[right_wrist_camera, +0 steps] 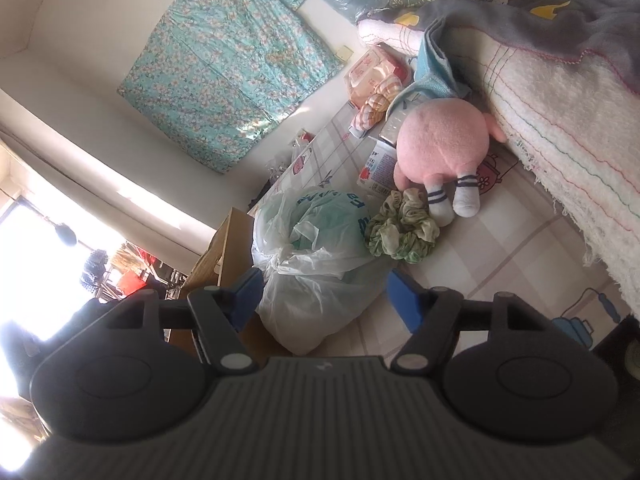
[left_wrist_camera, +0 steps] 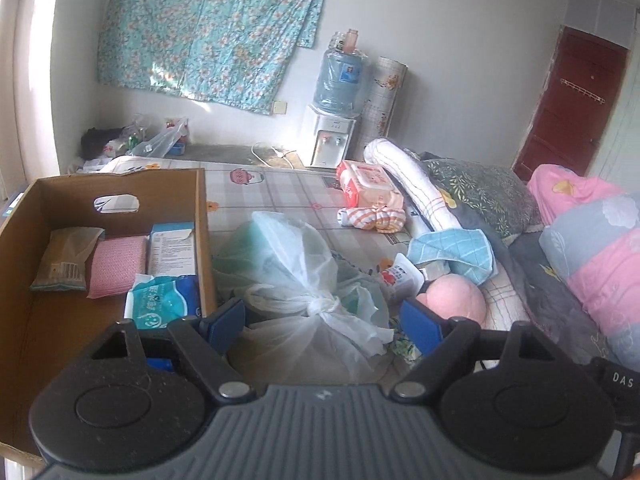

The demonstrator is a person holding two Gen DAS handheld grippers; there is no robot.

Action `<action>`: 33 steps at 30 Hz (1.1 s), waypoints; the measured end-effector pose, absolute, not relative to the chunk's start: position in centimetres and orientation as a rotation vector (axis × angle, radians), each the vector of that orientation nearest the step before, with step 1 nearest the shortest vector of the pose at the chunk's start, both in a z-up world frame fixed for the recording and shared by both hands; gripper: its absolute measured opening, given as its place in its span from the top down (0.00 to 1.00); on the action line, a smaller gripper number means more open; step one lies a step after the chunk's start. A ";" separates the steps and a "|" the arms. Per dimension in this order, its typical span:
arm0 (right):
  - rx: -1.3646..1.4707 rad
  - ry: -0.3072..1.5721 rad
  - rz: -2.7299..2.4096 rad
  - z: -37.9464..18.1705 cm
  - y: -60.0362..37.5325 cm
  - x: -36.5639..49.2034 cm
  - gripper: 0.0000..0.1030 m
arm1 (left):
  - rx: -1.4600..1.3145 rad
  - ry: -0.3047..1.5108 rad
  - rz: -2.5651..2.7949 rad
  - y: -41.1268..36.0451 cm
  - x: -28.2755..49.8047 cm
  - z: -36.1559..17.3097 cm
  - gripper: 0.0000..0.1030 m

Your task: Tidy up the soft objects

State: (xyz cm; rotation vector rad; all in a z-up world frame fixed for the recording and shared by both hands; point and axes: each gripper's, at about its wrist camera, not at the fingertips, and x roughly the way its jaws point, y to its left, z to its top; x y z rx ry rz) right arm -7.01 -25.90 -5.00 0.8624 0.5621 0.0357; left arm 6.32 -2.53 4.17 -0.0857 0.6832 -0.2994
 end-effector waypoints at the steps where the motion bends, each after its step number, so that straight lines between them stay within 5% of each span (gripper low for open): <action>1: 0.856 0.557 0.027 -4.8 -26.5 -7.3 0.33 | -0.058 0.673 -0.314 -3.8 6.2 3.9 0.16; 17: 0.663 0.622 -0.040 -2.4 -34.2 2.5 0.32 | 0.137 0.672 -0.391 -16.5 9.8 -3.0 0.16; 26: 0.573 0.791 -0.115 -6.7 -37.6 11.1 0.32 | 0.177 0.672 -0.421 -19.4 11.4 -6.3 0.18; 33: 0.634 0.864 -0.018 -8.9 -38.5 13.3 0.22 | 0.178 0.741 -0.458 -21.0 12.8 -7.6 0.35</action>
